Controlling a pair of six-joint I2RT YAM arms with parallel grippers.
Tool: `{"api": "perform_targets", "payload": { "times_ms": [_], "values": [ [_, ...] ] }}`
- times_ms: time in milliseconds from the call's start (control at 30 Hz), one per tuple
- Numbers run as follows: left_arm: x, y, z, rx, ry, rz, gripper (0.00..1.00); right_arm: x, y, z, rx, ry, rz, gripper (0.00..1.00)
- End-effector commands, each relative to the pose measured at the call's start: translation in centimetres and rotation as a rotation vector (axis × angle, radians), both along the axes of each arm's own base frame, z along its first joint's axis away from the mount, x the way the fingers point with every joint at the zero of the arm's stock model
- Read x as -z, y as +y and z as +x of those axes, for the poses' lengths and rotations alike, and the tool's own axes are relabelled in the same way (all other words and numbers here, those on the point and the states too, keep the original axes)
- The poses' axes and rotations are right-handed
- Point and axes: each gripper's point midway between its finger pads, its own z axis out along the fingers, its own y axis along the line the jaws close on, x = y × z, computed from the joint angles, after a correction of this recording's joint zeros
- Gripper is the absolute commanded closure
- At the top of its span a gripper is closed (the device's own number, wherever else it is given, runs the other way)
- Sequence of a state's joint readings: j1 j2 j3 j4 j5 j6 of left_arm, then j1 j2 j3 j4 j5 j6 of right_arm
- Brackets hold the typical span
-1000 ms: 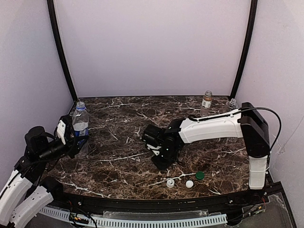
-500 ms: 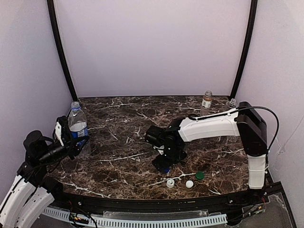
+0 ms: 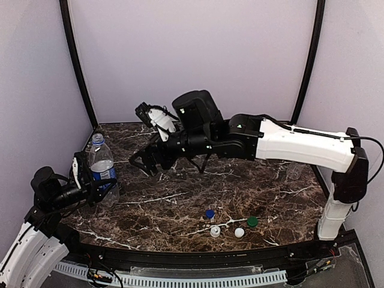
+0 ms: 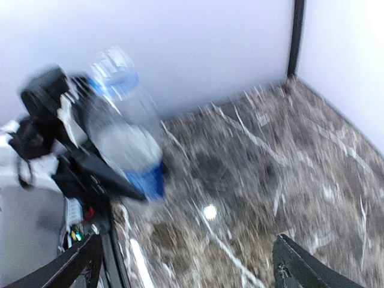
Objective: Unscrew the bottle caps
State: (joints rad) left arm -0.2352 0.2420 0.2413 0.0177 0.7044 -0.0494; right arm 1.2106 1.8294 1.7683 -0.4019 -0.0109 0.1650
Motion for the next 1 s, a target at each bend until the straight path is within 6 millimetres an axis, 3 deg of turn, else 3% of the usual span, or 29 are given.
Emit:
{"api": "perform_targets", "payload": {
  "times_ms": [0,100,367,767,867,967],
  "values": [
    [-0.4,-0.4,-0.6,0.047,-0.023,-0.018,0.6,-9.8,4.5,-2.2,-0.211,-0.152,0.473,0.06],
    [-0.4,-0.4,-0.7,0.052,-0.024,-0.019,0.6,-11.1,6.4,-1.8,-0.211,-0.156,0.539,0.1],
    [-0.3,-0.4,-0.7,0.053,-0.026,-0.02,0.6,-11.2,11.2,-1.8,-0.203,-0.129,0.531,0.19],
    [-0.3,-0.4,-0.6,0.046,-0.023,-0.018,0.6,-7.0,12.4,-0.8,-0.151,-0.066,0.423,0.51],
    [-0.3,-0.4,-0.6,0.047,-0.023,-0.018,0.59,-6.4,12.7,-0.6,-0.147,-0.063,0.398,0.43],
    [-0.2,-0.4,-0.6,0.048,-0.023,-0.017,0.59,-6.1,13.0,-0.5,-0.151,-0.062,0.39,0.44]
  ]
}}
